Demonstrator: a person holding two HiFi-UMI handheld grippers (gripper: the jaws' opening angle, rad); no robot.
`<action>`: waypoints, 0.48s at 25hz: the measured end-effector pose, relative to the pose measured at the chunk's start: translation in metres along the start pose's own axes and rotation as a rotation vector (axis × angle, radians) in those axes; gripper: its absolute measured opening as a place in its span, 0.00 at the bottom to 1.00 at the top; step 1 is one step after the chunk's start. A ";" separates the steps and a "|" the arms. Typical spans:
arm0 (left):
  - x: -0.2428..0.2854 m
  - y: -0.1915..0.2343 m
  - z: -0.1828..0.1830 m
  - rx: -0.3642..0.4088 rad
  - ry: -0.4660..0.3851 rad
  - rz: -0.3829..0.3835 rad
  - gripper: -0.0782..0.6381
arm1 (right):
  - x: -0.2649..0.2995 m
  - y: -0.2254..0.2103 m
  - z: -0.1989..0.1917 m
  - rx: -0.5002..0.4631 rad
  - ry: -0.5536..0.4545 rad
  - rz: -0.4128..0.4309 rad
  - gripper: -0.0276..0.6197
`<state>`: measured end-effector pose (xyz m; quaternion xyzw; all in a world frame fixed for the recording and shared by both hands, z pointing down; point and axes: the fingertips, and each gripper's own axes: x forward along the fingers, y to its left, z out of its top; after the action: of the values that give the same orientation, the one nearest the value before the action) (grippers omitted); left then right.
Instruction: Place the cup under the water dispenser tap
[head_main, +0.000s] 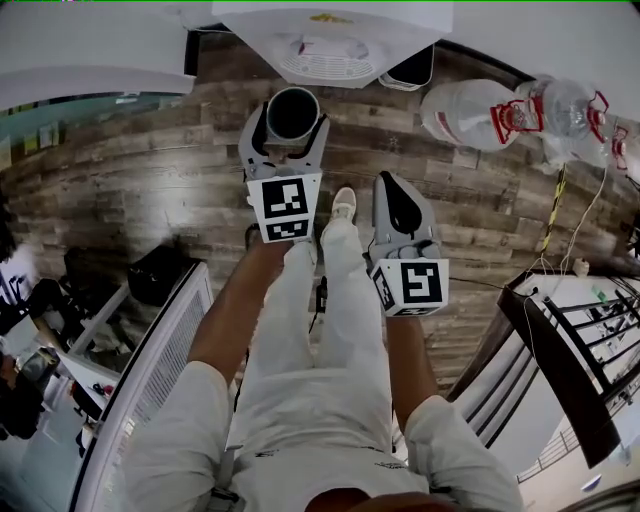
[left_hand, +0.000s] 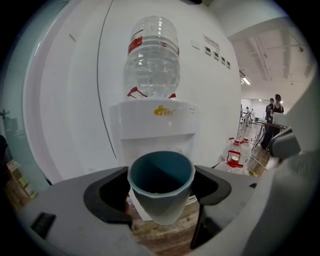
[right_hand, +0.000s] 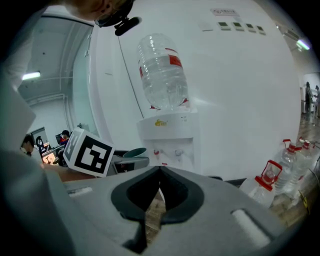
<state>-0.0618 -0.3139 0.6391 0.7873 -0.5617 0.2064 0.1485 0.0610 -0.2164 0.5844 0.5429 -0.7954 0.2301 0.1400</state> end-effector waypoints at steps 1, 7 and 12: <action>0.008 0.002 -0.005 0.000 0.000 0.004 0.62 | 0.004 -0.001 -0.003 0.002 0.004 0.001 0.04; 0.049 0.007 -0.028 0.002 -0.025 0.008 0.62 | 0.026 -0.009 -0.020 0.012 0.003 0.007 0.04; 0.080 0.013 -0.051 0.015 -0.019 0.017 0.62 | 0.039 -0.014 -0.031 0.017 0.009 0.010 0.04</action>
<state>-0.0594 -0.3602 0.7225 0.7855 -0.5682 0.2042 0.1354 0.0584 -0.2353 0.6319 0.5389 -0.7956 0.2399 0.1380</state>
